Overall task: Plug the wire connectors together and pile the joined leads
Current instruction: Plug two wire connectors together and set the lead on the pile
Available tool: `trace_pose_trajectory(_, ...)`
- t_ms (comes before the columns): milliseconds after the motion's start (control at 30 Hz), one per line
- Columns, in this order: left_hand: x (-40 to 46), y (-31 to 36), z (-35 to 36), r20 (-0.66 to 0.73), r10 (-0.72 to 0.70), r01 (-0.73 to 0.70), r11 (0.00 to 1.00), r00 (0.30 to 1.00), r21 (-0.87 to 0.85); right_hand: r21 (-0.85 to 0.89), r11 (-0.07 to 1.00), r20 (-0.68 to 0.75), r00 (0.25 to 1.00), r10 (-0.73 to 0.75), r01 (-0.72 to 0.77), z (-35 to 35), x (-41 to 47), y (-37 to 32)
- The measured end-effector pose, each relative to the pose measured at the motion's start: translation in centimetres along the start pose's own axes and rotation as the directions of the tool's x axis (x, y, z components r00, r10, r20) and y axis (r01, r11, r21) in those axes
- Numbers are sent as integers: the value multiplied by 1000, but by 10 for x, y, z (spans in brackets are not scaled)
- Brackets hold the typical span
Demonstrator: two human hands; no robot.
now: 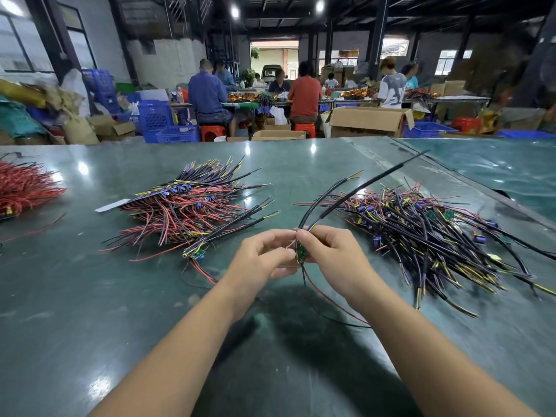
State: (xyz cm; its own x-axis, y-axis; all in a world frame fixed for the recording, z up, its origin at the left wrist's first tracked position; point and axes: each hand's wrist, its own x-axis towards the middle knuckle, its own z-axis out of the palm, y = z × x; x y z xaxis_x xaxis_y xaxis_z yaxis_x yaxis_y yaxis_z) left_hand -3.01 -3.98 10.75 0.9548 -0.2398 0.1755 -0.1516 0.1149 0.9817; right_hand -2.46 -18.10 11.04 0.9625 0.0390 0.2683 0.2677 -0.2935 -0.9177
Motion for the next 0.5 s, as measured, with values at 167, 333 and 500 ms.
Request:
trace_pose_trajectory(167,1,-1,-4,72,-89,90,996,993,-7,-148,988,-3,999,-47,46,-4,3,3)
trace_pose_trajectory(333,3,-6,-3,-55,-34,33,999,998,-10,-256,955,107,986,-125,149,-4,1,3)
trace_pose_trajectory(500,6,-3,-3,-119,18,-25,998,993,-57,-89,995,12,999,-38,38,-1,4,5)
